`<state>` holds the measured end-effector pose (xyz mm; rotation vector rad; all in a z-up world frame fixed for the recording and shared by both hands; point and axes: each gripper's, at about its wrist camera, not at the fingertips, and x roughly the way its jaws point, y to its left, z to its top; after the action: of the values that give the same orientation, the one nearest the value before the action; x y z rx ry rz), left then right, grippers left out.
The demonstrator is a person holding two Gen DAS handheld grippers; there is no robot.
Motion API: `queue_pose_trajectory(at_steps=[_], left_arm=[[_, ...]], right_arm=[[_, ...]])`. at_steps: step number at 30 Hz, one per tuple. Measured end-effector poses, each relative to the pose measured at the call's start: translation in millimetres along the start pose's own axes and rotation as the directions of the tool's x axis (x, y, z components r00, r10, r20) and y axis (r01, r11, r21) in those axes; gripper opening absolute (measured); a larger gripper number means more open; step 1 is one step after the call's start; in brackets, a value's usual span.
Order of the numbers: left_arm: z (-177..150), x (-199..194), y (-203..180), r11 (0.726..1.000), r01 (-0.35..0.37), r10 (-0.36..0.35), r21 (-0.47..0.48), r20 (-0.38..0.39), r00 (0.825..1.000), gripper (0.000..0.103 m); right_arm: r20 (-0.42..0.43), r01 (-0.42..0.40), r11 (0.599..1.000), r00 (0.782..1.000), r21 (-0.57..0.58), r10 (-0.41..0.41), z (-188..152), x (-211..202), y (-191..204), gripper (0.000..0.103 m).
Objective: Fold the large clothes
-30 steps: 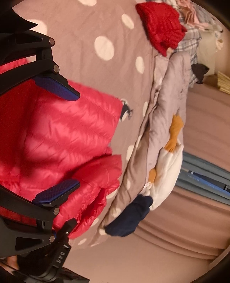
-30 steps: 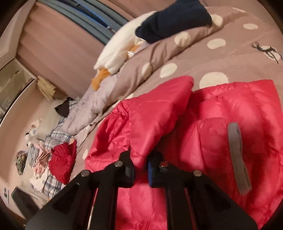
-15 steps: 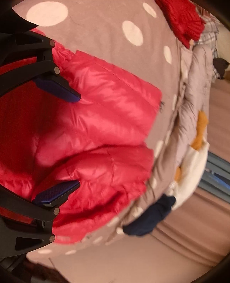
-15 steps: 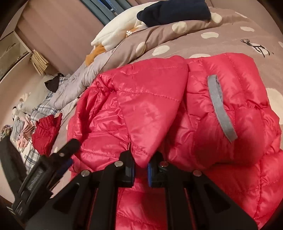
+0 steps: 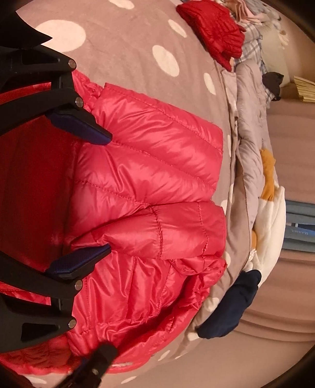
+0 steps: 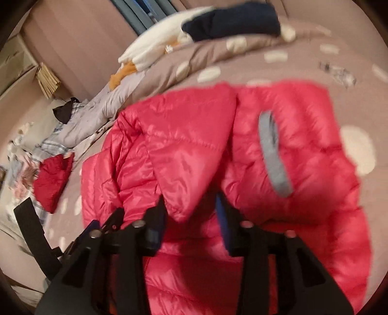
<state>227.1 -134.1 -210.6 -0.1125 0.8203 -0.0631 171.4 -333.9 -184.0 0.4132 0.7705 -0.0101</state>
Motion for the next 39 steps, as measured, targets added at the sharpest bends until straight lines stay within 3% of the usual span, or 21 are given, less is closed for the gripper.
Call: queue_pose_trajectory(at_steps=[4, 7, 10, 13, 15, 17, 19, 21, 26, 39], left_arm=[[-2.5, -0.5, -4.8, 0.999, -0.028, 0.028, 0.019, 0.011, 1.0, 0.084], [-3.7, -1.1, -3.2, 1.0, -0.02, 0.02, 0.009, 0.011, 1.0, 0.084], [-3.7, -1.7, -1.9, 1.0, -0.018, 0.018, 0.006, 0.011, 1.0, 0.084], [-3.4, -2.2, -1.7, 1.0, -0.023, 0.023, 0.009, 0.009, 1.0, 0.085], [-3.4, -2.7, -1.4, 1.0, -0.027, 0.027, 0.008, 0.007, 1.0, 0.085], [-3.6, -2.1, -2.9, 0.999, -0.031, 0.031, 0.01, 0.006, 0.999, 0.086], [-4.5, -1.3, -4.6, 0.999, -0.035, 0.035, 0.011, 0.009, 0.999, 0.087], [-5.5, -0.4, -6.7, 0.999, -0.043, 0.043, 0.017, 0.013, 0.999, 0.087], [-6.2, 4.4, -7.4, 0.998, -0.058, 0.058, 0.017, 0.009, 0.998, 0.089], [-5.4, 6.3, -7.8, 0.999, -0.048, 0.048, 0.006, 0.007, 0.999, 0.091]], right_arm=[[0.097, 0.069, 0.994, 0.993, -0.084, -0.061, 1.9, -11.7, 9.3, 0.045], [0.182, 0.145, 0.983, 0.976, -0.11, -0.124, 4.5, -18.9, 14.1, 0.045], [0.229, 0.132, 0.981, 0.968, -0.141, -0.097, 6.7, -21.8, 15.8, 0.047], [0.22, 0.114, 0.979, 0.973, -0.169, -0.076, 3.8, -15.1, 24.1, 0.047], [0.172, 0.143, 0.972, 0.979, -0.184, -0.111, 0.4, -0.2, 28.7, 0.049], [0.113, 0.183, 0.973, 0.979, -0.144, -0.168, -1.6, 17.3, 21.6, 0.053], [0.065, 0.148, 0.987, 0.987, -0.054, -0.145, -0.8, 31.0, 4.1, 0.056], [0.065, 0.144, 0.989, 0.988, -0.03, -0.141, 1.0, 34.5, -1.6, 0.058], [0.1, 0.242, 0.963, 0.968, -0.118, -0.23, -8.8, 42.9, 14.8, 0.064], [0.089, 0.194, 0.977, 0.978, -0.083, -0.187, -8.2, 45.7, 5.8, 0.066]])
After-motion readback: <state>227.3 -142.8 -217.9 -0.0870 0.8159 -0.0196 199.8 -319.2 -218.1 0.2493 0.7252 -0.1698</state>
